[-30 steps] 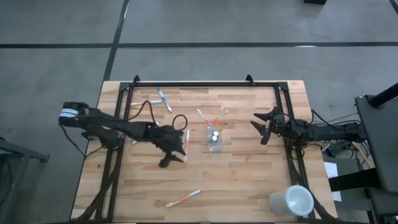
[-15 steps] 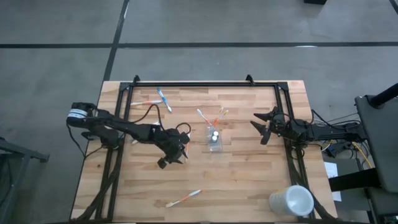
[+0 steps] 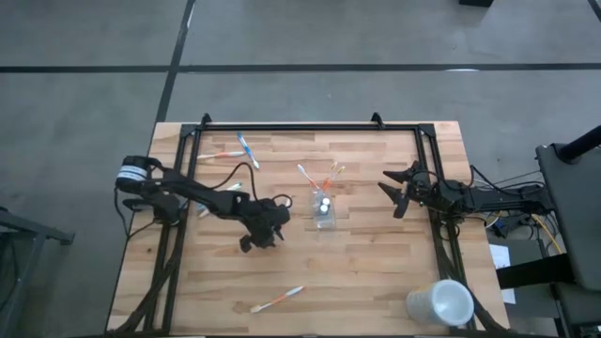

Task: Pick & Place toothbrushing station
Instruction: Put the orange toothbrush into the transparent organizer

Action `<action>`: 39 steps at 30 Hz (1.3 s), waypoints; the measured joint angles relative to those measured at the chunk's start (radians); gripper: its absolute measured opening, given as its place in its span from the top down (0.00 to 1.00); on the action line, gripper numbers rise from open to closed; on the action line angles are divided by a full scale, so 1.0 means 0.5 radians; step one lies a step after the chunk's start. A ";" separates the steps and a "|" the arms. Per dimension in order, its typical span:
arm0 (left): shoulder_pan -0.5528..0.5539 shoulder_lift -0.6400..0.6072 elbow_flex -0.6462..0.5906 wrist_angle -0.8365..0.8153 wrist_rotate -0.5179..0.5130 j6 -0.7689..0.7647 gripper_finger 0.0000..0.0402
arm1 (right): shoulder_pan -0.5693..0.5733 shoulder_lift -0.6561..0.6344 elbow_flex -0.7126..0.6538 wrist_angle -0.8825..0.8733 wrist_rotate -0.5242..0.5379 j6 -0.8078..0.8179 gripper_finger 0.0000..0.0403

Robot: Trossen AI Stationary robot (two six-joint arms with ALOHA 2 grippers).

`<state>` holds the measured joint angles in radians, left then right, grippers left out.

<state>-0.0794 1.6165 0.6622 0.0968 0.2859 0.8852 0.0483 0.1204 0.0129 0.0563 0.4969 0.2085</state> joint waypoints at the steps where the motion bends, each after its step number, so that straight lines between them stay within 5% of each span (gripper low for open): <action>1: 0.002 0.016 0.014 -0.002 -0.001 0.015 0.58 | 0.000 0.000 0.000 0.001 0.000 0.000 0.47; 31: 0.091 -0.068 0.051 -0.101 -0.123 -0.146 0.58 | 0.000 0.000 0.000 0.000 0.000 0.000 0.47; 39: 0.094 -0.183 0.050 -0.178 -0.116 0.376 0.58 | -0.001 0.001 0.000 0.000 0.000 0.000 0.47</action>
<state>-0.0324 1.5249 0.6871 0.0076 0.2277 1.0734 0.0480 0.1207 0.0128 0.0565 0.4971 0.2085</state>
